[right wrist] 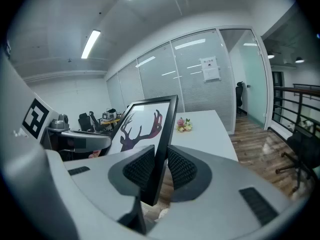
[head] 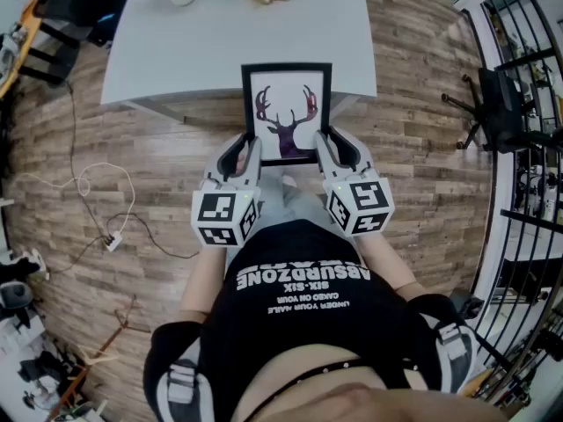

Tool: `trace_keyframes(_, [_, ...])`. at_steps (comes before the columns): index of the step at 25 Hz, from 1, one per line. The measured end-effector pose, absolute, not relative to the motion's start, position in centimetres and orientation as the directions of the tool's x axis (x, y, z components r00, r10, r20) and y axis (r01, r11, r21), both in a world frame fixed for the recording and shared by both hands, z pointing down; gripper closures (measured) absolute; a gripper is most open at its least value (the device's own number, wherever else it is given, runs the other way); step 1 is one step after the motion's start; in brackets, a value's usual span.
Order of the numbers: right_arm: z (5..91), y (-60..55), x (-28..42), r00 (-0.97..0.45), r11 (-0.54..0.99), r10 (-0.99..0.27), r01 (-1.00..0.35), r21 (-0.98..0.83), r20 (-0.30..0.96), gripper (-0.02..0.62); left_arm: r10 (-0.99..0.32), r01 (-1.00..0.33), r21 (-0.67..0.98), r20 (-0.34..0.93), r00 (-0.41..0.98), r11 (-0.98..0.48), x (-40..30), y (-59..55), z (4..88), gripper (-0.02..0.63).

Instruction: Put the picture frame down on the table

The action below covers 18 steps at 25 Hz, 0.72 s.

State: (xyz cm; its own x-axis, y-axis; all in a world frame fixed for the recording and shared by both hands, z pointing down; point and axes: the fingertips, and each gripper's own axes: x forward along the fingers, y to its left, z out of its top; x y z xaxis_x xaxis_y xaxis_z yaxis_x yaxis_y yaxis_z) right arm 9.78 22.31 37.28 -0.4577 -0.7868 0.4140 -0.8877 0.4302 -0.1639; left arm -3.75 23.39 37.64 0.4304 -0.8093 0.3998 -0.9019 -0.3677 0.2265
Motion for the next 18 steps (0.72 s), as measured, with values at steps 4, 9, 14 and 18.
trace_keyframes(4, [36.7,22.9,9.9,-0.459,0.43,-0.79,-0.887,-0.167,0.405,0.5,-0.807,-0.901,0.222,0.401,0.433,-0.373,-3.7,23.9,37.1,0.511])
trace_keyframes(9, [36.7,22.9,10.1,-0.45,0.419,-0.796,-0.892,-0.168,0.404,0.5,-0.806,-0.899,0.222,0.4,0.437,-0.377,-3.5,23.7,37.0,0.511])
trace_keyframes(14, [37.2,22.4,10.6,-0.426,0.397,-0.803,-0.904,-0.16,0.416,0.502,-0.79,-0.89,0.231,0.409,0.456,-0.394,-3.0,23.2,37.8,0.511])
trace_keyframes(18, [37.5,21.4,10.9,-0.421,0.391,-0.803,-0.906,-0.16,0.422,0.502,-0.785,-0.886,0.242,0.412,0.463,-0.396,-2.7,21.8,38.2,0.511])
